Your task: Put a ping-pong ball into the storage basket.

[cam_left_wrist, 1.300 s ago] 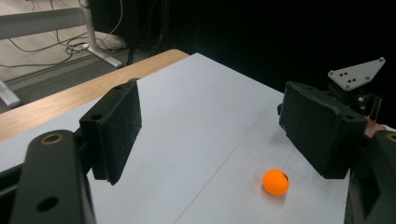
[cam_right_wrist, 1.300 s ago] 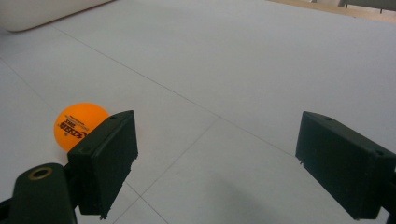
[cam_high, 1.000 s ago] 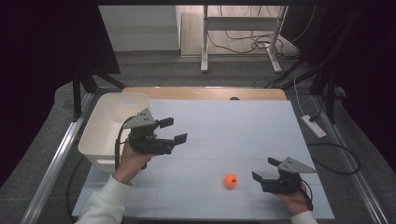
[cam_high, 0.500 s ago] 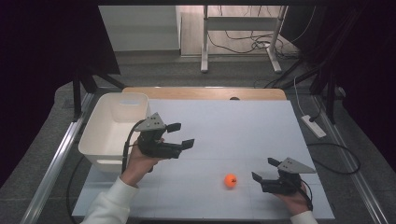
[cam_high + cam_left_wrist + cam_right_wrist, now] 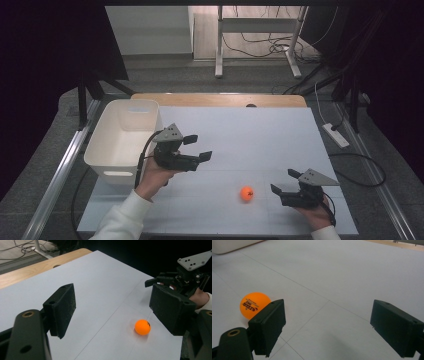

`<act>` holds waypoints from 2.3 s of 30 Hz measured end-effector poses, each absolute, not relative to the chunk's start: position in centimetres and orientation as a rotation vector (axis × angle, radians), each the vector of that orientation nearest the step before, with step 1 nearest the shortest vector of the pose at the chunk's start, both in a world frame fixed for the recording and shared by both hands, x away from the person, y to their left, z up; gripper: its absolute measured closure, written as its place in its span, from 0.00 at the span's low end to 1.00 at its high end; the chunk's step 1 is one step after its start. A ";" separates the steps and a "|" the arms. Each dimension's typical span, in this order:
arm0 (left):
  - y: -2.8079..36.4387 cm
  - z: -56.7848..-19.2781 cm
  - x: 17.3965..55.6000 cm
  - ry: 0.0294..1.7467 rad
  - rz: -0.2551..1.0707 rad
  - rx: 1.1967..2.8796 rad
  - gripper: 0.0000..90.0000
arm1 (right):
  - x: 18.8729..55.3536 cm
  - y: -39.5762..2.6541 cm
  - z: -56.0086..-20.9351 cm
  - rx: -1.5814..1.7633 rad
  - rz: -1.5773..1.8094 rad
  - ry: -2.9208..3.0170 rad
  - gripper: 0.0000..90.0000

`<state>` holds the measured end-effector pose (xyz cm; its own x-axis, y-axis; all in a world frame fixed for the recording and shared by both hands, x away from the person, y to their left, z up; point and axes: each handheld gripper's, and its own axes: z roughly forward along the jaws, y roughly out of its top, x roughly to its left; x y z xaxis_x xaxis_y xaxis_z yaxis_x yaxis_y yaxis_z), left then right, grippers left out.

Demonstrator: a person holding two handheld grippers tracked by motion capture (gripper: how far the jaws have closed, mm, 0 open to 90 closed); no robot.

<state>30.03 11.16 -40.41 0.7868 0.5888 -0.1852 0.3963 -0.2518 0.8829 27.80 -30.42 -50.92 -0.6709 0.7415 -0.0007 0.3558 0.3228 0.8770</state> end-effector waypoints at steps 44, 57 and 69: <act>5.1 -44.8 31.8 0.692 0.101 2.006 0.25 | 27.7 -30.7 -51.0 0.969 1.287 2.187 0.14; 3.6 -45.9 31.1 0.635 0.058 2.052 0.25 | 27.7 -30.7 -51.0 0.973 1.281 2.187 0.14; 2.2 -46.9 30.7 0.601 0.016 2.090 0.24 | 27.7 -30.6 -51.0 0.972 1.283 2.182 0.14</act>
